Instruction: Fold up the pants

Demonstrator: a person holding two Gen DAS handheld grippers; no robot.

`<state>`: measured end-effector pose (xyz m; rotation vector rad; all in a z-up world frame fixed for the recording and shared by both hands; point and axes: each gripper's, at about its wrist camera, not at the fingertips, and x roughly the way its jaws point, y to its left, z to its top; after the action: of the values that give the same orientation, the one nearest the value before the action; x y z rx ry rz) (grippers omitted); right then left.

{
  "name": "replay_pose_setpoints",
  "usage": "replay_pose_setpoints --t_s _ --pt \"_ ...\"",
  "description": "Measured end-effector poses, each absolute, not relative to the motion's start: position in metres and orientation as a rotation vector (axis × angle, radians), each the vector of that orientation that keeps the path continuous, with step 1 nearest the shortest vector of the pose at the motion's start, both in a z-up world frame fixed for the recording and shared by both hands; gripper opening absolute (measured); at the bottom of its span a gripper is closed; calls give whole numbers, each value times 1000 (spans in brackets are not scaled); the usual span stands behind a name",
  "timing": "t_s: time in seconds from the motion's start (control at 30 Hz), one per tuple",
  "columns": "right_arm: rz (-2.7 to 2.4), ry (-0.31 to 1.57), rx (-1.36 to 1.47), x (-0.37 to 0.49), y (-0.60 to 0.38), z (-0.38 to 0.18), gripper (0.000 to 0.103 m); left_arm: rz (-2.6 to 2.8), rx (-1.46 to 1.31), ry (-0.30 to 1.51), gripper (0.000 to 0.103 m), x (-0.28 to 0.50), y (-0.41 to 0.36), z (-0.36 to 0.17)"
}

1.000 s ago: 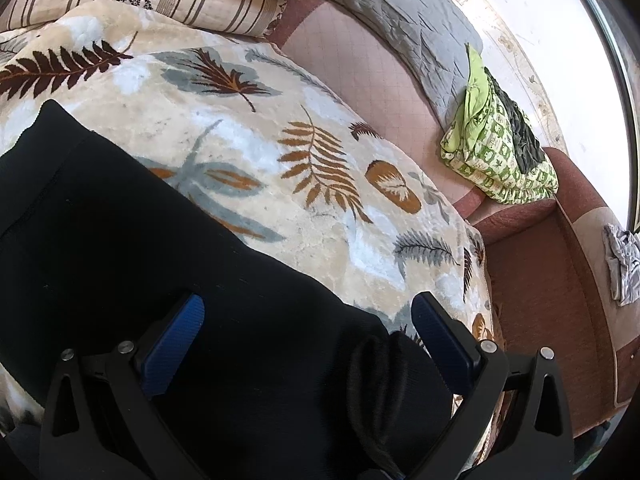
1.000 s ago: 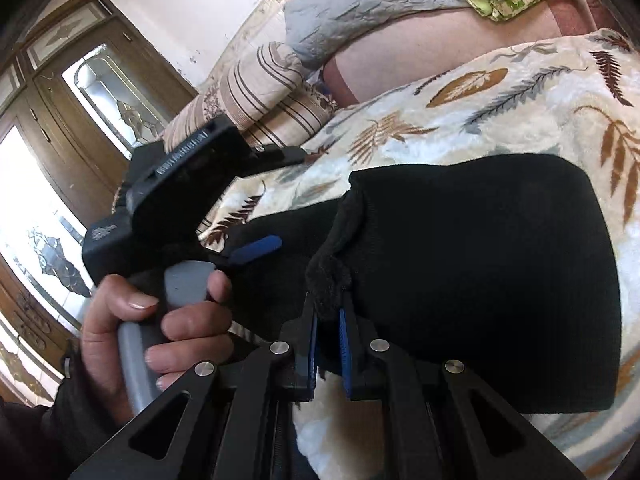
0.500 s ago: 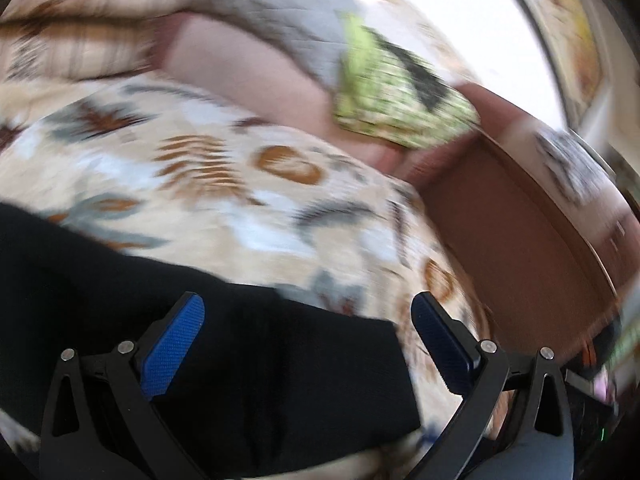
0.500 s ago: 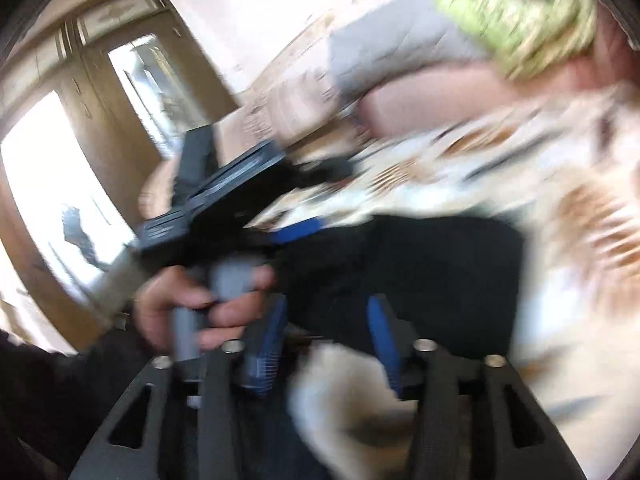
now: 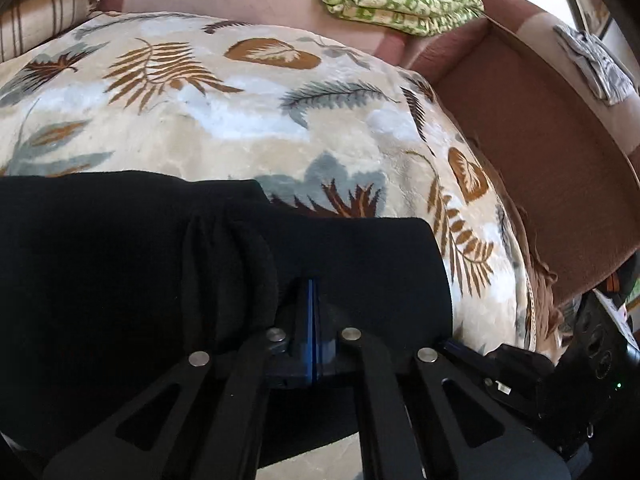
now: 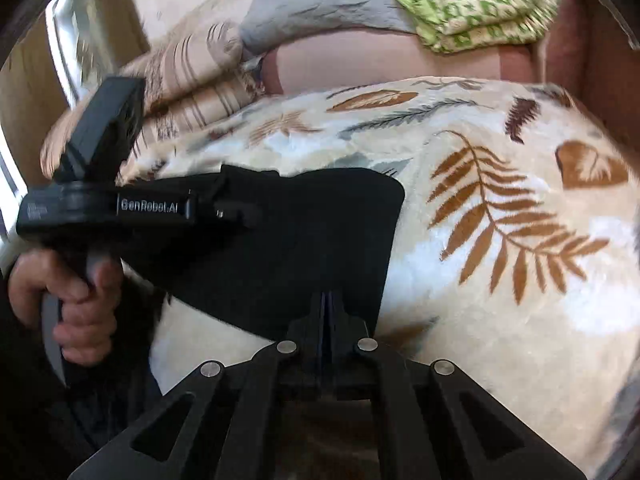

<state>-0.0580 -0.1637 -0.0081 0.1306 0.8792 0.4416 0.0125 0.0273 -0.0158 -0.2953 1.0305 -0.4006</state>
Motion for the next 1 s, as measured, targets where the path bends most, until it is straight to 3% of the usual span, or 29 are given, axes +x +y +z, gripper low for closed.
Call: replay_pose_setpoints --t_s 0.2,0.3,0.5,0.73,0.77,0.8,1.0 --pt "440 842 196 -56 -171 14 0 -394 -310 925 3 -6 33 -1" --pt "382 795 205 -26 -173 26 5 -347 -344 883 3 3 40 3" --pt "349 861 141 11 -159 -12 1 -278 -357 931 2 17 44 -14" --pt "312 847 92 5 -153 -2 0 -295 -413 947 2 17 50 -19" --pt "308 830 95 0 -154 5 1 -297 -418 945 2 16 51 -19" --pt "324 795 107 -7 -154 14 7 -298 -419 943 2 15 51 -19" --pt "344 847 53 -13 -137 -2 6 -292 -411 943 2 15 49 -19"
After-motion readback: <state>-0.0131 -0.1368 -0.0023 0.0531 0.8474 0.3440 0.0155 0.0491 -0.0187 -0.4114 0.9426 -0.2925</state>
